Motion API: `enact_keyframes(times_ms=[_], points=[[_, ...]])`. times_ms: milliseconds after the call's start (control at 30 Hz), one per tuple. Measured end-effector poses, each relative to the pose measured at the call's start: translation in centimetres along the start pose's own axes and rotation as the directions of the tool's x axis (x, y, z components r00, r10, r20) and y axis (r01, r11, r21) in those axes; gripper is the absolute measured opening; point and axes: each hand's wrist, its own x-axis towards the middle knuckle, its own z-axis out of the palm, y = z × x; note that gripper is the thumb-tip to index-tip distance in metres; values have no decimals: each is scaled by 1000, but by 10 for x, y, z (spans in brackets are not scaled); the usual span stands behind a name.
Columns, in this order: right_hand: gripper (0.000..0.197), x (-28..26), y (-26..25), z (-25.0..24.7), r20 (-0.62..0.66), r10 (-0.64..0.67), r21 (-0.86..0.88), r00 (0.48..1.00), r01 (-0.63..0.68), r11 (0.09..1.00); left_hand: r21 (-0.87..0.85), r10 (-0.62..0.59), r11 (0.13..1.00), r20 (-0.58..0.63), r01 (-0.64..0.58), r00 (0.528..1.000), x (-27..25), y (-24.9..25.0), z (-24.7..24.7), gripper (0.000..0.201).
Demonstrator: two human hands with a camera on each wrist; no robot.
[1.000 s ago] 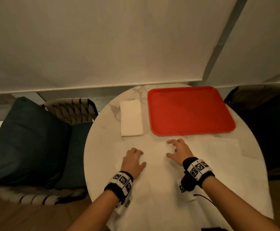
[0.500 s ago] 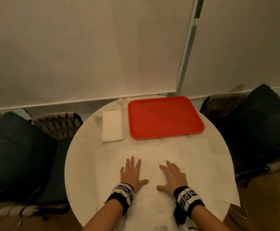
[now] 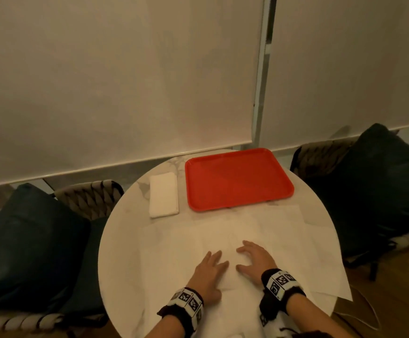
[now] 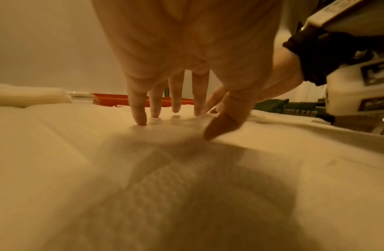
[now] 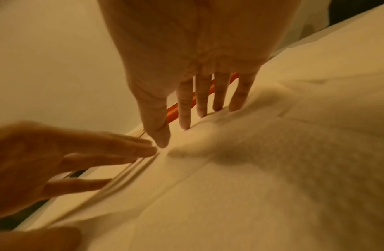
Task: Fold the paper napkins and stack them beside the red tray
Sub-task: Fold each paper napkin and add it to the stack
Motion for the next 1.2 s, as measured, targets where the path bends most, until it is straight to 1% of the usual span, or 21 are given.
enact_keyframes(times_ms=[100,200,267,333,400,467,567,600,667,700,733,767,800,833,900,933,967,1000,1067,1133,1200], points=[[34,-1,7,-6,-37,-12,131,999,17,991,-67,-18,998,-103,11,995,0,-4,0,54],[24,1,13,-16,-176,20,260,984,27,965,-296,-105,955,-262,23,959,1,-4,1,28],[20,5,16,-26,-259,56,303,964,26,953,-495,-220,869,-350,20,910,4,-4,-1,26],[18,11,19,-35,-279,101,302,955,-12,953,-651,-331,759,-390,-3,859,7,-1,-7,32],[21,17,24,-40,-229,159,245,960,-101,964,-702,-393,712,-369,25,842,9,6,-17,35],[32,22,29,-38,-153,206,175,966,-179,968,-735,-426,676,-338,48,839,12,8,-25,33],[43,26,33,-35,-127,216,128,968,-200,972,-801,-447,593,-237,87,863,15,10,-37,29],[44,27,33,-35,-127,208,112,970,-194,975,-837,-469,533,-173,122,866,17,11,-41,30],[43,28,33,-36,-123,187,86,975,-177,980,-944,-506,292,-18,152,863,20,14,-48,31],[42,29,34,-36,-119,174,75,977,-166,983,-968,-499,193,42,159,866,22,15,-51,29],[41,30,34,-37,-112,163,61,980,-157,986,-976,-498,133,85,172,863,24,15,-53,30],[40,30,35,-36,-104,153,44,983,-149,988,-972,-493,126,110,196,863,26,14,-54,35],[40,30,36,-36,-93,146,29,985,-144,989,-954,-478,196,110,227,871,27,15,-56,39],[40,30,37,-36,-83,139,22,987,-138,990,-916,-464,325,62,235,884,28,14,-57,36],[37,27,37,-37,-74,129,37,989,-127,991,-776,-399,602,-92,185,912,29,15,-61,16],[35,25,36,-39,-87,125,53,988,-121,991,-698,-347,701,-157,145,925,30,15,-62,18],[31,23,34,-42,-129,120,75,984,-111,991,-632,-296,768,-206,105,933,28,17,-65,26],[26,20,33,-46,-198,113,101,974,-94,990,-596,-252,801,-238,64,938,26,20,-70,35],[19,14,26,-55,-366,91,211,926,-12,977,-571,-152,820,-307,-54,940,18,27,-83,50],[17,9,16,-63,-452,83,345,888,88,935,-616,-93,766,-390,-185,916,4,34,-98,59],[26,8,1,-70,-427,92,471,900,135,872,-658,-56,686,-474,-311,879,-12,35,-114,65]])
